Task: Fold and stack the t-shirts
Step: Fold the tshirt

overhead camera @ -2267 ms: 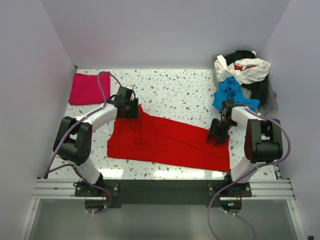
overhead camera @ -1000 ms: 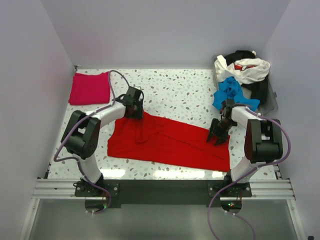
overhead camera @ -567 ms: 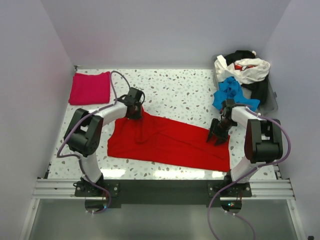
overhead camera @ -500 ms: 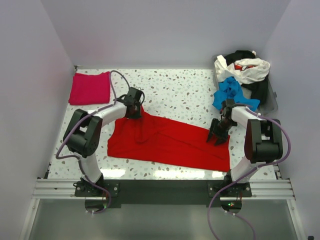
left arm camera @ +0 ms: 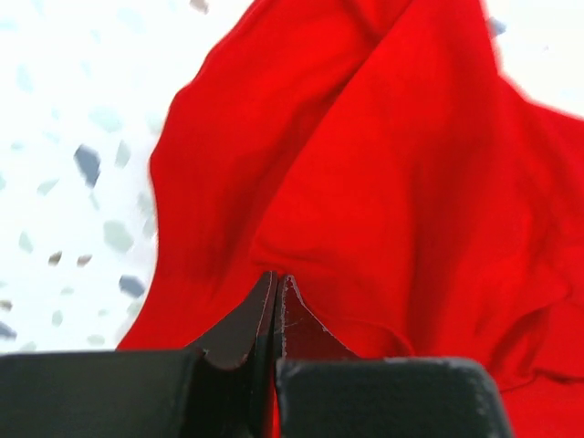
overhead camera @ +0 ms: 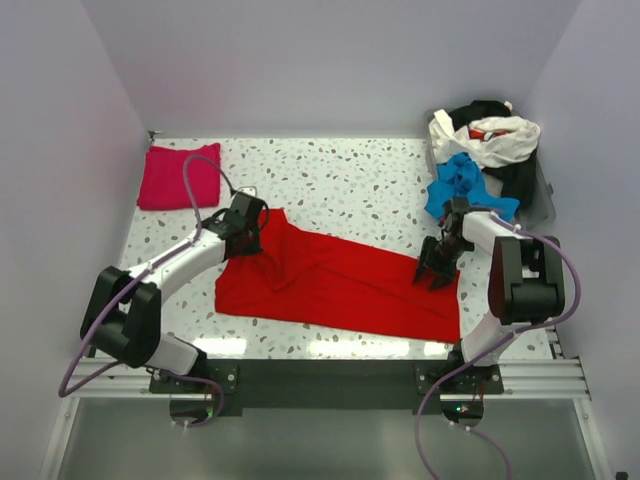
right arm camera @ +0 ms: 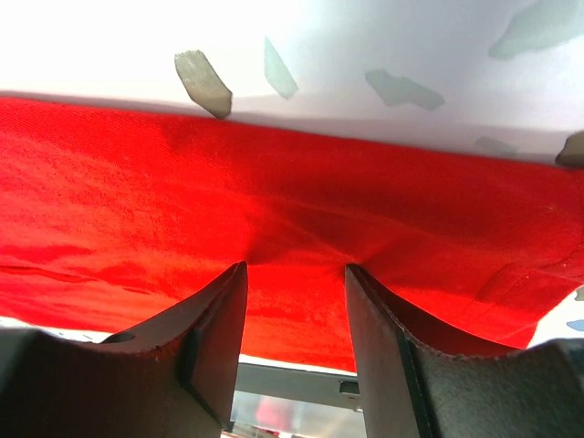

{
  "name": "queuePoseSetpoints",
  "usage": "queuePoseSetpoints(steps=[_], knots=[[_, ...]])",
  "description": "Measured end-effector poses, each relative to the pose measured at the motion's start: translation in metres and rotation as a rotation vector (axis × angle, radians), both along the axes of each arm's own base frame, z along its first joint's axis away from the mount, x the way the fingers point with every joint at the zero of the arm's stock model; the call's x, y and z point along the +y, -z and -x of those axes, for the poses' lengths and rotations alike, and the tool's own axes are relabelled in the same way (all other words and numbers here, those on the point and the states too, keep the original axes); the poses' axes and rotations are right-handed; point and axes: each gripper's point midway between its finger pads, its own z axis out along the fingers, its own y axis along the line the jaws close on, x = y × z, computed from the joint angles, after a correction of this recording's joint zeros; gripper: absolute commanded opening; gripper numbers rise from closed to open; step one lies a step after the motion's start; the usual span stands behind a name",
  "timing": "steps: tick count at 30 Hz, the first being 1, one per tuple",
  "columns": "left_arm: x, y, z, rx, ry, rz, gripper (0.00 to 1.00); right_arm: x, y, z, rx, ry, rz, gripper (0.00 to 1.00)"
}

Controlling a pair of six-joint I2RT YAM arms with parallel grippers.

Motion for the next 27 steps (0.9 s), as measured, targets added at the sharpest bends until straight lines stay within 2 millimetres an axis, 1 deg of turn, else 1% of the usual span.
queuePoseSetpoints(steps=[3, 6, 8, 11, 12, 13, 14, 17, 20, 22, 23, 25, 27], knots=[[0.012, 0.007, 0.019, 0.035, -0.033, -0.027, 0.00, -0.001, 0.000, -0.004, -0.001, -0.013, 0.002, 0.51], [0.022, 0.014, 0.033, 0.062, -0.067, -0.047, 0.00, -0.001, 0.000, -0.006, 0.003, -0.025, 0.003, 0.51], [0.027, 0.018, 0.040, 0.076, -0.089, -0.059, 0.04, -0.002, 0.000, -0.006, 0.003, -0.033, 0.003, 0.51], [0.035, 0.022, 0.048, 0.093, -0.122, -0.081, 0.17, -0.002, 0.000, -0.006, 0.005, -0.043, 0.003, 0.51], [0.038, 0.023, 0.050, 0.097, -0.132, -0.088, 0.32, -0.002, 0.000, -0.006, 0.007, -0.045, 0.003, 0.51], [0.040, 0.023, 0.052, 0.101, -0.140, -0.095, 0.39, -0.002, 0.000, -0.006, 0.007, -0.047, 0.003, 0.51], [0.043, 0.024, 0.053, 0.102, -0.152, -0.098, 0.51, -0.003, 0.000, -0.006, 0.007, -0.049, 0.004, 0.51], [0.049, 0.024, 0.055, 0.106, -0.179, -0.108, 0.61, -0.004, -0.001, -0.007, 0.003, -0.057, 0.017, 0.52], [0.052, 0.024, 0.055, 0.105, -0.189, -0.117, 0.63, -0.003, -0.002, -0.008, -0.005, -0.112, 0.087, 0.52], [0.052, 0.024, 0.055, 0.104, -0.189, -0.119, 0.63, 0.006, -0.006, -0.011, -0.028, -0.169, 0.119, 0.53], [0.052, 0.023, 0.054, 0.101, -0.189, -0.118, 0.63, 0.014, -0.010, -0.016, -0.055, -0.205, 0.135, 0.53], [0.050, 0.020, 0.052, 0.093, -0.186, -0.107, 0.63, 0.037, -0.023, -0.027, -0.137, -0.283, 0.143, 0.54], [0.045, 0.015, 0.046, 0.076, -0.179, -0.087, 0.63, 0.068, -0.038, -0.037, -0.230, -0.361, 0.133, 0.56]])
